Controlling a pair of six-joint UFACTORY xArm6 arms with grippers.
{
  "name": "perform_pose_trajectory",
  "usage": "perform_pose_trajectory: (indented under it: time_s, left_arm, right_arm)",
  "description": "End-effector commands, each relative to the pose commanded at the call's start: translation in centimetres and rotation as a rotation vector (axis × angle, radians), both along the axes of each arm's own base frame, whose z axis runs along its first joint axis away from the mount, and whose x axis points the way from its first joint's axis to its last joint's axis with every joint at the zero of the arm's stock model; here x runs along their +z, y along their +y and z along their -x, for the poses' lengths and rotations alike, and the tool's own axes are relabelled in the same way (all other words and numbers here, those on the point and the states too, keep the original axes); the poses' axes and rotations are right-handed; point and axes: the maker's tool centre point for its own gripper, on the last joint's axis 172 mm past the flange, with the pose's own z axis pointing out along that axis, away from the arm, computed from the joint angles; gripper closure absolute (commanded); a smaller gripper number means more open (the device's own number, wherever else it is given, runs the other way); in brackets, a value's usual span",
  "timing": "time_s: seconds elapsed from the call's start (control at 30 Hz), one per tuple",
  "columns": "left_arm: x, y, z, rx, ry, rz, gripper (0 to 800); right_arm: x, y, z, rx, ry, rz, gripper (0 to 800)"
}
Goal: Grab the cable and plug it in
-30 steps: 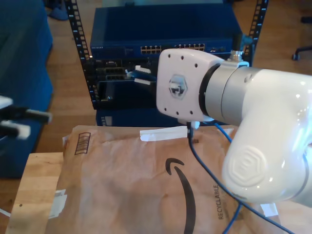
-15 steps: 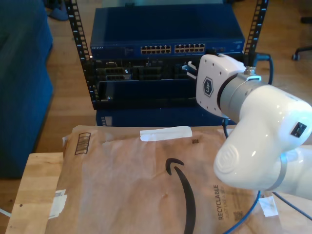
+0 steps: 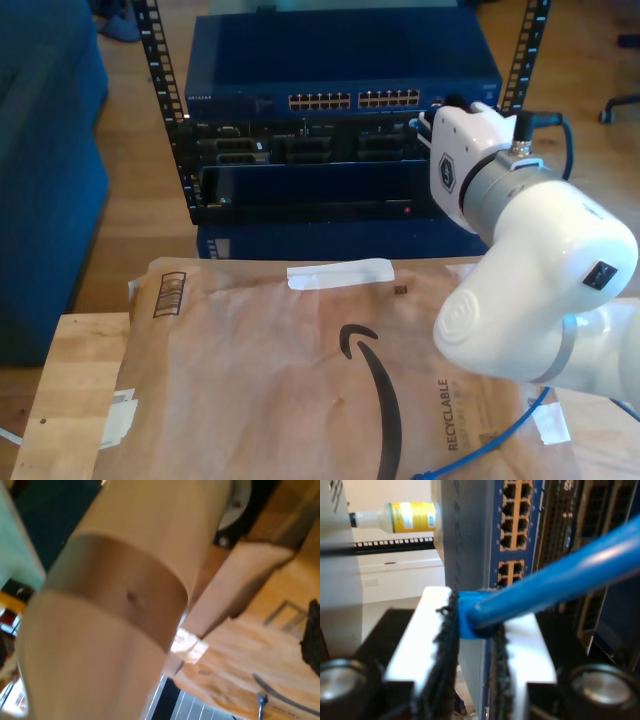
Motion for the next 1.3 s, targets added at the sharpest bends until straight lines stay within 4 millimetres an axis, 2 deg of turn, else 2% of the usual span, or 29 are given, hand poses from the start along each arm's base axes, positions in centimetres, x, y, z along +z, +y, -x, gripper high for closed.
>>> perform_pose_trajectory:
  time_s: [0.13,0.23,0.27,0.33,0.5,0.6,0.8,0.87,0.93,1.03,1.1,1.3]
  left_arm:
    - [-2.6,1.1,1.2,-0.014,-0.093,-0.052,0]
    - [-3.9,-0.1,2.1,-0.015,-0.141,-0.032,0]
    - [-4.3,0.2,2.5,-0.024,-0.137,-0.048,0]
    - [-4.3,1.0,3.1,-0.039,-0.127,-0.098,0]
    - [-4.6,0.4,3.2,-0.073,-0.157,-0.088,0]
    - [-4.7,1.0,3.4,-0.11,-0.205,-0.114,0]
    - [-5.3,0.3,4.1,-0.101,-0.251,-0.112,0]
    - [-5.4,-0.5,4.2,-0.111,-0.255,-0.12,0]
    - [-7.2,-2.8,4.3,-0.116,-0.255,-0.103,0]
    - [-9.9,-2.1,4.6,-0.117,-0.252,-0.188,0]
    - [-11.3,-2.7,4.7,-0.111,-0.251,-0.196,0]
    - [-12.4,-2.9,4.9,-0.114,-0.249,-0.208,0]
  right_arm:
    - [-0.1,-0.7,-0.5,-0.022,-0.024,0.028,797]
    - [-0.2,-0.8,-0.6,-0.025,-0.023,0.031,797]
    - [-0.3,-0.8,-0.6,-0.025,-0.022,0.032,797]
    - [-0.3,-1.5,-0.8,-0.039,-0.022,0.029,797]
    - [0.3,-3.3,-1.6,-0.114,-0.047,-0.002,797]
    - [-0.1,-3.4,-1.7,-0.118,-0.044,0.003,797]
    - [-1.0,-2.9,-2.5,-0.12,-0.03,0.011,797]
    - [-1.2,-2.7,-2.8,-0.118,-0.028,0.013,797]
    - [-1.3,-2.7,-2.9,-0.12,-0.027,0.012,797]
    - [-1.6,-2.5,-3.1,-0.118,-0.022,0.016,797]
    - [-1.8,-2.5,-3.1,-0.118,-0.02,0.017,797]
    - [-1.7,-2.1,-3.1,-0.117,-0.018,0.008,798]
